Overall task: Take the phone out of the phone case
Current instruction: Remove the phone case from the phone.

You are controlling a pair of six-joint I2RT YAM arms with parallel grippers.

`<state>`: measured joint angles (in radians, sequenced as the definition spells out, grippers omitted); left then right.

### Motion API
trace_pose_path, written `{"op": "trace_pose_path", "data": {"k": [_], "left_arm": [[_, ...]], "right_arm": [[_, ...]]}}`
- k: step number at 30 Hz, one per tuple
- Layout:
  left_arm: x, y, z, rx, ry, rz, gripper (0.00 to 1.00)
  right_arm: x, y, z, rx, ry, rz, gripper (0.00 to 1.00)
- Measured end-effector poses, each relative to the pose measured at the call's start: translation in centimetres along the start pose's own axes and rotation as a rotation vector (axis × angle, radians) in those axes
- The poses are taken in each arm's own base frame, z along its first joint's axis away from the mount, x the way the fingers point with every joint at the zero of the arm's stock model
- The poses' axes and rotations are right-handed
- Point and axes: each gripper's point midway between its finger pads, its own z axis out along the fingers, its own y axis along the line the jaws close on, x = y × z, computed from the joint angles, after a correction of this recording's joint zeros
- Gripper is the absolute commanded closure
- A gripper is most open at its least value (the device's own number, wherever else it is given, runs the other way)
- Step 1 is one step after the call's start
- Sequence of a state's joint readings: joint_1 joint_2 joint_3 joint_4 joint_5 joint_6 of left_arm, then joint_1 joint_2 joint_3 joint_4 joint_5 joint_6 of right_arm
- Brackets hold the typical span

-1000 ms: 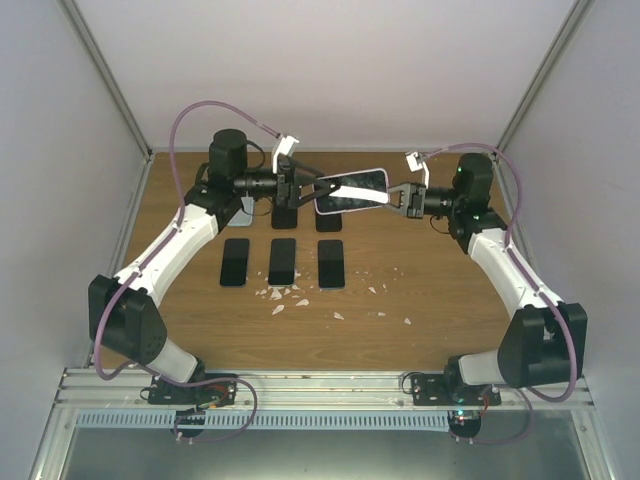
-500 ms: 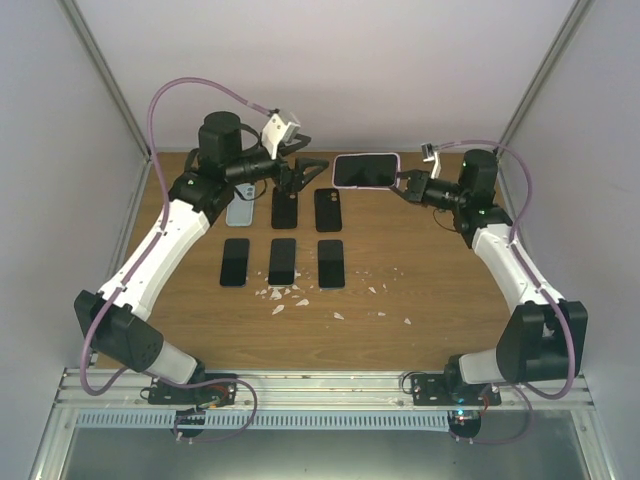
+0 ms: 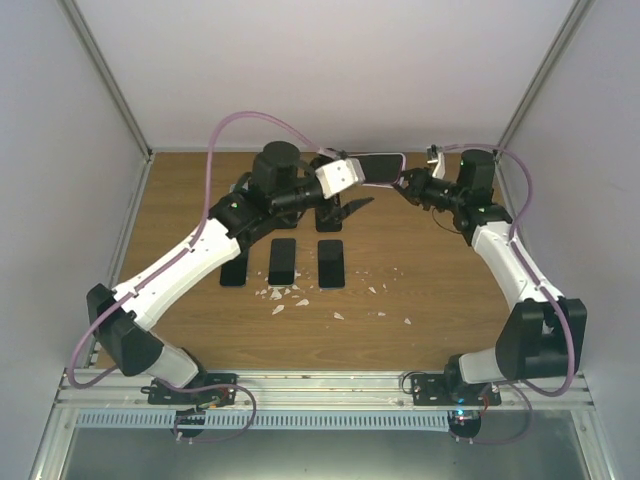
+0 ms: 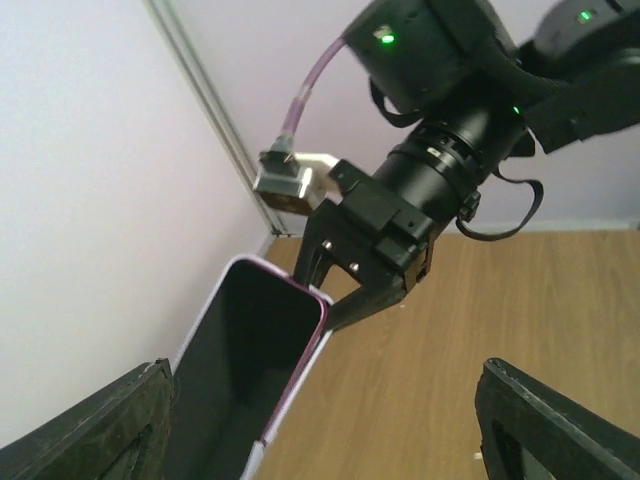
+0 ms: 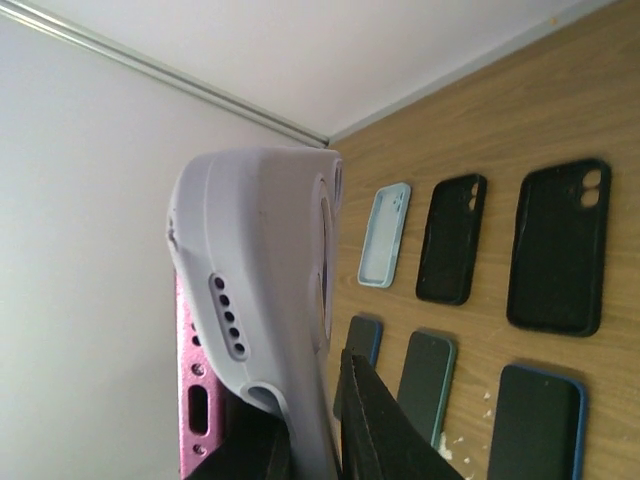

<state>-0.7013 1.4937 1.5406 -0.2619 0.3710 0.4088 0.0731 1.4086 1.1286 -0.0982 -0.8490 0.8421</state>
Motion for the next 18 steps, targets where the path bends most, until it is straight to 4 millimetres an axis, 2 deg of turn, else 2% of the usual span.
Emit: {"op": "trace_pose_path", "data": {"k": [3, 8, 14, 18], "left_arm": [[0.5, -1.2, 1.0, -0.005, 0.006, 0.145, 0.22], [2.0, -1.6, 3.0, -0.01, 0.031, 0.33, 0.26], [4.9, -1.5, 6.1, 0.018, 0.093, 0.439, 0.32], [6.6, -2.0, 7.5, 0.041, 0.126, 0.484, 0.36]], "right_arm": [[0.7, -0.8, 0.3, 0.002, 0.015, 0.079, 1.0], [1.9, -2.5, 0.6, 0.027, 0.038, 0.187, 1.0], [2.9, -3.1, 1.0, 0.015, 0.051, 0.25, 1.0], [3.6, -3.5, 1.2, 0.003, 0.06, 0.299, 1.0]]}}
